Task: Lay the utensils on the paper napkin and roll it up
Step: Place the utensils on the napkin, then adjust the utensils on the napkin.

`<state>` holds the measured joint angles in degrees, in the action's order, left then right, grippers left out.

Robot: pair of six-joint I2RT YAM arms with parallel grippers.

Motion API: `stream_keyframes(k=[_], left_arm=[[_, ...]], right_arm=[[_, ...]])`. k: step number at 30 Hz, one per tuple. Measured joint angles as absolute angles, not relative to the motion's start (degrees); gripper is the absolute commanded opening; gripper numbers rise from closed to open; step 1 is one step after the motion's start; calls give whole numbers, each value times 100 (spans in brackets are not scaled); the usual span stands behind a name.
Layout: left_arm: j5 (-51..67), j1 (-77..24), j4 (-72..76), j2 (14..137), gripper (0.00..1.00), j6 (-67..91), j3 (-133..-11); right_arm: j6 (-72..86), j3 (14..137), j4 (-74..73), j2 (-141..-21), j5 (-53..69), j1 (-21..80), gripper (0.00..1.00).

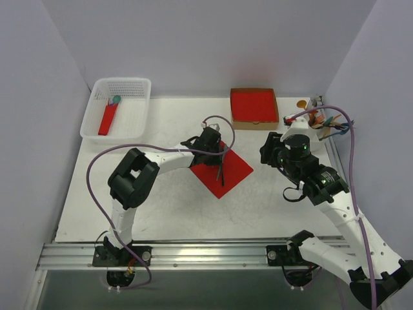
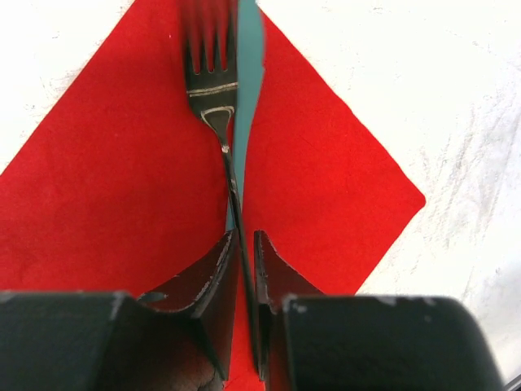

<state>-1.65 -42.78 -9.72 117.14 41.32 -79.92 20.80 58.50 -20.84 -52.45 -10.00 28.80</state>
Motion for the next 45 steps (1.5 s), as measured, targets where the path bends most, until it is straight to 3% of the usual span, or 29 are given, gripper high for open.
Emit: stream_keyframes(k=[12,23,31,33,34,45], left_arm=[[-185,-4278,-989,11841,24,4132,-8082],[-161,-4176,-1096,11260,24,4099,-7743],[3,-3760,-985,10656,17,3929,-7054],[40,-3726,-963,10645,11,3852,-6930],[64,-3712,-950,10645,3,3826,-6871],[336,-3459,-576,10639,2,3583,-6292]], right_arm=[[2023,5793,-2082,-5157,-862,2808,43],[1990,5297,-1745,-5739,-89,2692,35],[2206,4945,-897,-6825,591,2724,33],[2261,4928,-650,-7185,633,2792,33],[2281,4928,-523,-7395,642,2845,33],[2314,5704,145,-9697,285,3520,30]])
